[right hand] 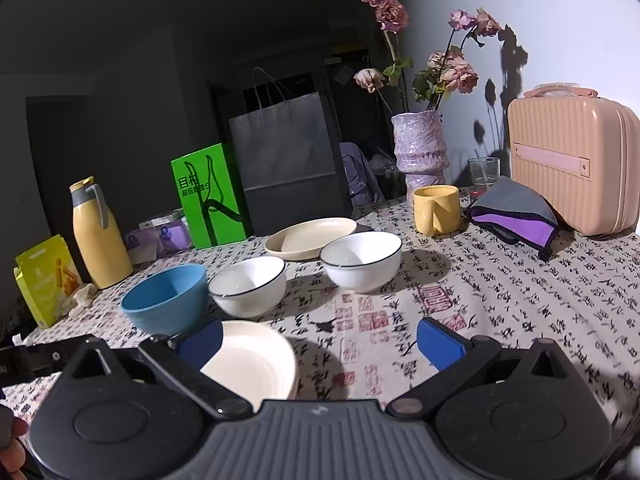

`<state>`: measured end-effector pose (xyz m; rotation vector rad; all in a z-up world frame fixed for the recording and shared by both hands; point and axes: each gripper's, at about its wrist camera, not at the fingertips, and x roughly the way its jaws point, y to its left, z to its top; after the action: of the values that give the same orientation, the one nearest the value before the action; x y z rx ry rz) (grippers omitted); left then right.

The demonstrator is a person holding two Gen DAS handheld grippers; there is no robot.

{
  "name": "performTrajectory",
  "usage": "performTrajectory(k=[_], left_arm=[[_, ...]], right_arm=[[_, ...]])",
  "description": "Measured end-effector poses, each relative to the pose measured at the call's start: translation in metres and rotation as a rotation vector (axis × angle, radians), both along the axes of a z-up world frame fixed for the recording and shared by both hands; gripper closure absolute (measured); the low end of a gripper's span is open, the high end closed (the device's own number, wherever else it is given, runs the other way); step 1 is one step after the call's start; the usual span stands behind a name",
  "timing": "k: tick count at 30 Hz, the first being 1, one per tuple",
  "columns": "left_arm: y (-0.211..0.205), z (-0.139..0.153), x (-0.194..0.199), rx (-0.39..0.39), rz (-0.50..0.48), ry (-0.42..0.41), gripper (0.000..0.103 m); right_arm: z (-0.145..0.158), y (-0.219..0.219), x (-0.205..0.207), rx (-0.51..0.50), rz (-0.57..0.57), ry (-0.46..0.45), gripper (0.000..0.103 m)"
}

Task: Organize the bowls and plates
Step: 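Withdraw both open tools from the stacked plates, then move both tools over the bowls toward the last cream plate behind them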

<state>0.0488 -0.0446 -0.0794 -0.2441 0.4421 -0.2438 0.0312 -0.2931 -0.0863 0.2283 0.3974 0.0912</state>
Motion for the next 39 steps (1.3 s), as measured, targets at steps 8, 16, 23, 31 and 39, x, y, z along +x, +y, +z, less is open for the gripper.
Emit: performTrajectory(k=[8,16,23,31,39], left_arm=[[-0.023,0.021,0.030,-0.017,-0.035,0.021,0.000],[-0.047,0.055,0.061,-0.042,-0.036,-0.008,0.000],[-0.070,0.081,0.084,-0.063,-0.004,-0.029,0.000],[-0.090,0.097,0.118,-0.091,0.074,-0.011,0.000],[-0.093,0.101,0.155,-0.154,0.189,0.029,0.000]], right_arm=[[0.014,-0.021,0.033,0.011,0.016,0.015,0.000],[0.043,-0.045,0.069,0.040,0.056,0.007,0.000],[0.074,-0.064,0.105,0.033,0.106,-0.029,0.000],[0.101,-0.080,0.162,0.023,0.193,-0.051,0.000],[0.121,-0.082,0.228,0.012,0.294,-0.061,0.000]])
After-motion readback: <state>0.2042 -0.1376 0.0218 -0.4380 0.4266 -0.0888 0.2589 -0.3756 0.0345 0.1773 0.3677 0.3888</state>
